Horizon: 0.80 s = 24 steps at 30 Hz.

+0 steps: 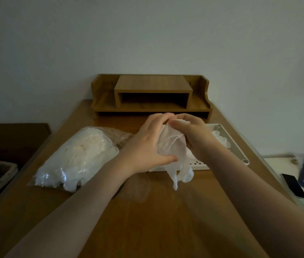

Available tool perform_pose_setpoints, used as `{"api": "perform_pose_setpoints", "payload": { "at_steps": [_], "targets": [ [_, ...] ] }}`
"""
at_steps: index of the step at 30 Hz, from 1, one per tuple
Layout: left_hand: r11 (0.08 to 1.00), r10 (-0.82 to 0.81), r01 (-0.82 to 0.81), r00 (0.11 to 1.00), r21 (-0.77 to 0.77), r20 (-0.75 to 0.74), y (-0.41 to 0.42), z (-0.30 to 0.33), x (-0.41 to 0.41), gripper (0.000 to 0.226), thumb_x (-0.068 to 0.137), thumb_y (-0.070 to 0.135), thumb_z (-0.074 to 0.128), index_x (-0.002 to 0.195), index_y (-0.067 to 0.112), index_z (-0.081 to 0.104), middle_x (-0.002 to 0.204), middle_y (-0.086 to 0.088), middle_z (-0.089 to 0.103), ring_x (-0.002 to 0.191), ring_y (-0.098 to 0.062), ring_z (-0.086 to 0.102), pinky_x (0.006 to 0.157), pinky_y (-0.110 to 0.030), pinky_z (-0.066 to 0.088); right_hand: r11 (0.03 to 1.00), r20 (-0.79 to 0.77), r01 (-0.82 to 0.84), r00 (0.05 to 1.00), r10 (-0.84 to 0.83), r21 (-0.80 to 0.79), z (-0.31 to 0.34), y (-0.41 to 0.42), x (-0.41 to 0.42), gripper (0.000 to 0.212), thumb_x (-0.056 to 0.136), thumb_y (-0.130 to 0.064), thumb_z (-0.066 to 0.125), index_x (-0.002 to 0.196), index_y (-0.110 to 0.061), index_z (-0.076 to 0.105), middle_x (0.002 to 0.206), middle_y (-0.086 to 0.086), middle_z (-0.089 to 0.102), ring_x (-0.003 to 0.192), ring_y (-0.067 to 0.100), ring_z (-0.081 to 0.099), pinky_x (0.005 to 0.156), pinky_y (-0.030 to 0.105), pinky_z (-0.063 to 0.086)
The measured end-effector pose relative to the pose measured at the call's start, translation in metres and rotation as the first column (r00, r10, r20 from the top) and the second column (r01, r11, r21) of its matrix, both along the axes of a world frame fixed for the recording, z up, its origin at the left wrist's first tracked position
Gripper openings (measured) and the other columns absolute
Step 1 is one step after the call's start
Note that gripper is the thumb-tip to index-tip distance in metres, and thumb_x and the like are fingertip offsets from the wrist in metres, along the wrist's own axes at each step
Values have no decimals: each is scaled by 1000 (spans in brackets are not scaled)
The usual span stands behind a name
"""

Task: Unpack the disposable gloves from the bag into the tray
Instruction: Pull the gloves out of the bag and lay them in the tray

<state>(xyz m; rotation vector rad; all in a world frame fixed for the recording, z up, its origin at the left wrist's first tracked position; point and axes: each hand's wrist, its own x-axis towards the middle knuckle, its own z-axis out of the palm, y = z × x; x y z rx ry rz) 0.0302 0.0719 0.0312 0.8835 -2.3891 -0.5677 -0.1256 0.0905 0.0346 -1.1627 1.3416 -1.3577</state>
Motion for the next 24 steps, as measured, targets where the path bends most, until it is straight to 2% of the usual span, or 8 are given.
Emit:
{"api": "perform_pose_setpoints", "payload": {
  "at_steps": [3, 7, 10, 13, 16, 18, 21, 24],
  "targets": [
    [990, 20, -13, 998, -139, 51, -5, -4, -15, 70, 78, 33, 74, 134, 25, 34, 137, 10, 26, 118, -7, 40, 85, -18, 40, 999, 24, -7, 1000, 6, 41, 1, 2, -10, 23, 96, -18, 52, 108, -2, 63, 77, 5, 62, 58, 8, 61, 52, 17, 47],
    [983, 50, -59, 997, -174, -54, -10, -2, -28, 23, 87, 23, 65, 108, 15, 59, 118, 9, 46, 96, -2, 49, 75, -5, 39, 994, 21, -52, 999, 50, 101, 0, 1, -26, 21, 97, -15, 49, 101, -4, 67, 76, 9, 57, 56, 13, 49, 49, 20, 40],
    [999, 42, -43, 998, -17, -38, -12, 8, -34, 9, 87, 28, 64, 91, 21, 61, 94, 11, 57, 81, -1, 53, 64, -8, 40, 983, -17, -80, 996, 84, 164, -2, 0, -40, 21, 96, -20, 53, 105, -9, 68, 86, 14, 60, 61, 17, 50, 50, 20, 39],
    [986, -15, 22, 999, 167, -39, -14, 15, -41, 15, 90, 33, 58, 80, 22, 60, 77, 7, 60, 69, -7, 54, 61, -17, 39, 971, -16, -169, 985, 174, 169, -4, 2, -52, 33, 95, -33, 52, 110, -9, 68, 88, 12, 63, 64, 14, 59, 55, 19, 47],
    [933, 79, 11, 969, 361, -235, -15, 20, -49, 22, 95, 32, 51, 83, 19, 63, 77, 2, 63, 74, -18, 60, 71, -33, 47, 929, 165, -320, 942, 292, 186, -4, 5, -63, 71, 81, -67, 36, 117, -12, 64, 104, 5, 70, 98, 23, 67, 86, 33, 52],
    [874, 217, -29, 916, 484, -338, -17, 21, -54, 24, 97, 34, 47, 91, 19, 65, 89, -3, 67, 87, -23, 65, 84, -42, 51, 911, 214, -364, 922, 322, 196, -6, 9, -67, 79, 70, -74, 33, 121, -20, 60, 114, 3, 68, 107, 23, 64, 90, 38, 52],
    [796, 351, -30, 837, 605, -419, -24, 18, -60, 22, 97, 33, 48, 98, 19, 65, 98, -6, 68, 94, -23, 66, 90, -44, 52, 905, 91, -413, 910, 405, 104, -12, 12, -76, 55, 74, -55, 54, 113, -16, 62, 106, 2, 69, 102, 23, 65, 86, 37, 55],
    [655, 454, 113, 732, 747, -509, -31, 17, -64, 18, 96, 22, 51, 105, 13, 64, 105, -10, 66, 98, -23, 64, 88, -41, 52, 903, 68, -417, 909, 412, 100, -15, 10, -87, 44, 76, -28, 65, 114, -5, 62, 103, 6, 68, 98, 24, 67, 84, 36, 56]
  ]
}}
